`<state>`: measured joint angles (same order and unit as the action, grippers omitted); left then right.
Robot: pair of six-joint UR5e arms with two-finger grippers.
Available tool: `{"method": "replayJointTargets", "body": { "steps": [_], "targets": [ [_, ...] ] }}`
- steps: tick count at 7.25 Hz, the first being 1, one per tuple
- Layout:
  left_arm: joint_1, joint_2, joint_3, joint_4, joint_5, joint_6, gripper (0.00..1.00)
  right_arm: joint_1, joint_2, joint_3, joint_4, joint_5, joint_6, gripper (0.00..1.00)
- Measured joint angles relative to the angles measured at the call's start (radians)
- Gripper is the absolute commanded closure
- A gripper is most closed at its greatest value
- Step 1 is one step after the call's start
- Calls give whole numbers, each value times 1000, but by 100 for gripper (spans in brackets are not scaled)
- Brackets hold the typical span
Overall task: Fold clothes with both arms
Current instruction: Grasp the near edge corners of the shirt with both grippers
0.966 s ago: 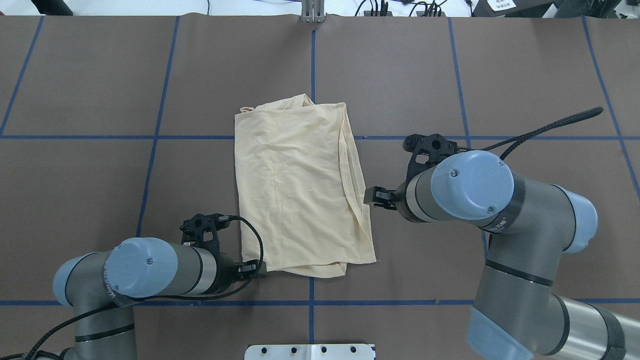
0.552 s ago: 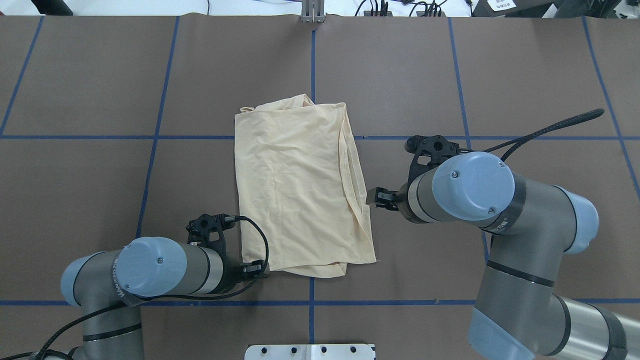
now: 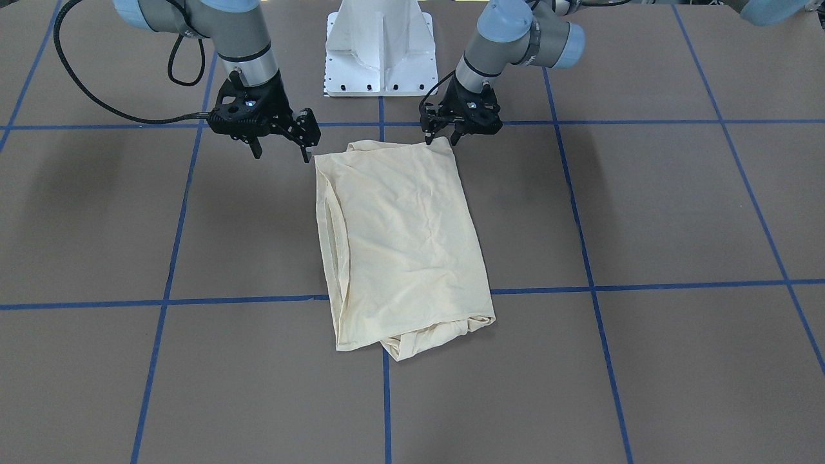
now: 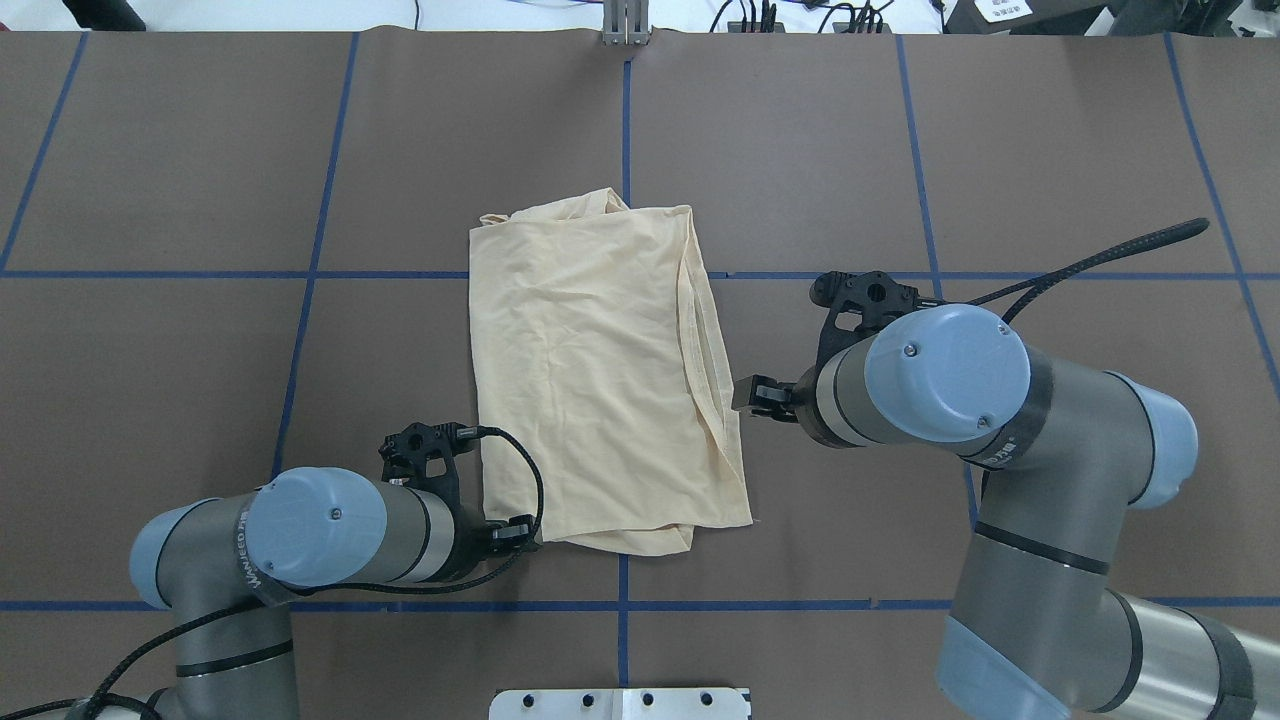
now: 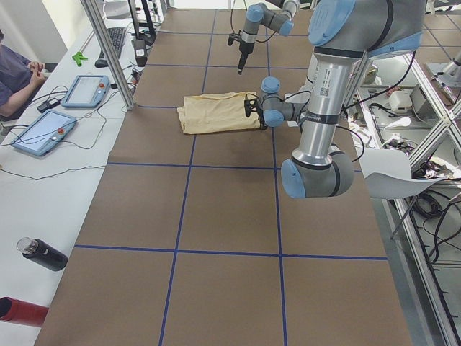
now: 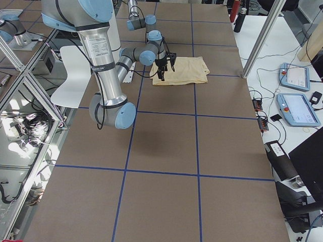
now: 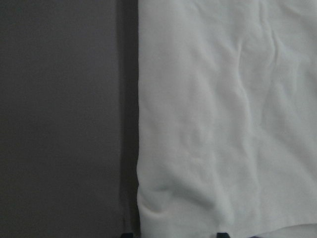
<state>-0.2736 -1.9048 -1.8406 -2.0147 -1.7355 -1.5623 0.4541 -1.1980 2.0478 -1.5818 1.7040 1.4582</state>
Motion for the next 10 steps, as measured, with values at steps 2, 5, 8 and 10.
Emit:
{"method": "replayJointTargets", "body": {
  "steps": [2, 5, 8, 10],
  "targets": [
    [-7, 0, 4, 0, 1, 1, 65, 0, 0, 0, 0, -1, 2, 0],
    [-11, -1, 5, 0, 2, 1, 100, -3, 0, -3, 0, -3, 5, 0],
    [-15, -5, -4, 0, -4, 16, 100, -56, 7, -31, -9, -11, 138, 4],
    [-16, -6, -5, 1, -7, 21, 100, -140, 26, -69, -12, -26, 315, 12]
  ]
}}
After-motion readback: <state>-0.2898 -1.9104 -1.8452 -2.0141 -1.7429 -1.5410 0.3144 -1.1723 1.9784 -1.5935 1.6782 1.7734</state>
